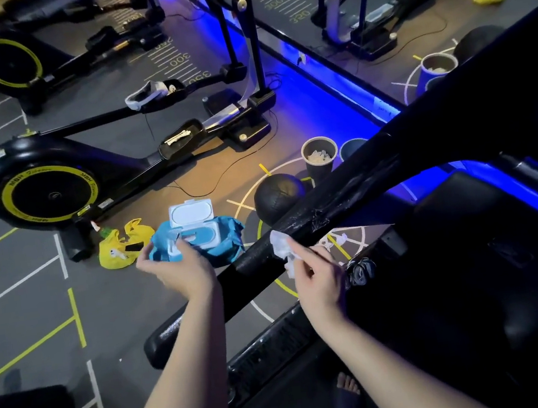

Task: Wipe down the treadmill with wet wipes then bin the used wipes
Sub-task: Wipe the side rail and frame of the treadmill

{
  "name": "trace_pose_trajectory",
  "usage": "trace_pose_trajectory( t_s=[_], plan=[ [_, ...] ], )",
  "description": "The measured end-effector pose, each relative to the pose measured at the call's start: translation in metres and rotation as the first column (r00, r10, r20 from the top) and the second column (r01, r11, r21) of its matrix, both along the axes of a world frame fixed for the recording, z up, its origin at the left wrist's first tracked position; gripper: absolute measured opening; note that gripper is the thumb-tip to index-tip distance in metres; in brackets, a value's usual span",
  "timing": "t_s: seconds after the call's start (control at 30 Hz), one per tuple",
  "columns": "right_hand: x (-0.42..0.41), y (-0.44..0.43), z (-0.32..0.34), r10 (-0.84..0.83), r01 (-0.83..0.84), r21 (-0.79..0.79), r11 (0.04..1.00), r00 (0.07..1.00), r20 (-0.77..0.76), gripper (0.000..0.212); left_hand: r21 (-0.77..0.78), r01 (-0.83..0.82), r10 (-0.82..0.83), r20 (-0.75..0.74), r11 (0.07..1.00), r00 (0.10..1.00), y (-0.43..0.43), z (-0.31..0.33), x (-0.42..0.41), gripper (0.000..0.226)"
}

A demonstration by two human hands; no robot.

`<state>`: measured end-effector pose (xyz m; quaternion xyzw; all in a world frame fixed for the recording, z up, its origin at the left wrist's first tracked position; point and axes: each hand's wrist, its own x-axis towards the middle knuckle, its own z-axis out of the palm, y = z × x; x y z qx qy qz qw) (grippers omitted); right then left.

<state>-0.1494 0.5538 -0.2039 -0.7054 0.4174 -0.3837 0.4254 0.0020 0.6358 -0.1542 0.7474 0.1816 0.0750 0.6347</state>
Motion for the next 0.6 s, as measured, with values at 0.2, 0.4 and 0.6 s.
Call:
trace_pose_trajectory(
  t_s=[0.2,0.4,0.6],
  plan=[
    [0.005,0.018,-0.01,0.184,-0.184,-0.01,0.983,0.983,-0.013,0.033,0.333,0.242,-0.215,-0.116,0.911,0.97,-0.003,-0.012,0.006,0.03],
    [0.013,0.019,-0.016,0.145,-0.145,-0.006,0.989,0.988,-0.054,0.02,0.561,0.317,-0.225,-0.228,0.765,0.947,0.003,-0.018,0.0,0.041],
    [0.03,0.017,-0.024,0.07,-0.066,0.052,0.997,0.993,-0.094,0.013,0.593,0.338,-0.248,-0.23,0.731,0.941,0.0,-0.018,0.001,0.042]
  ],
)
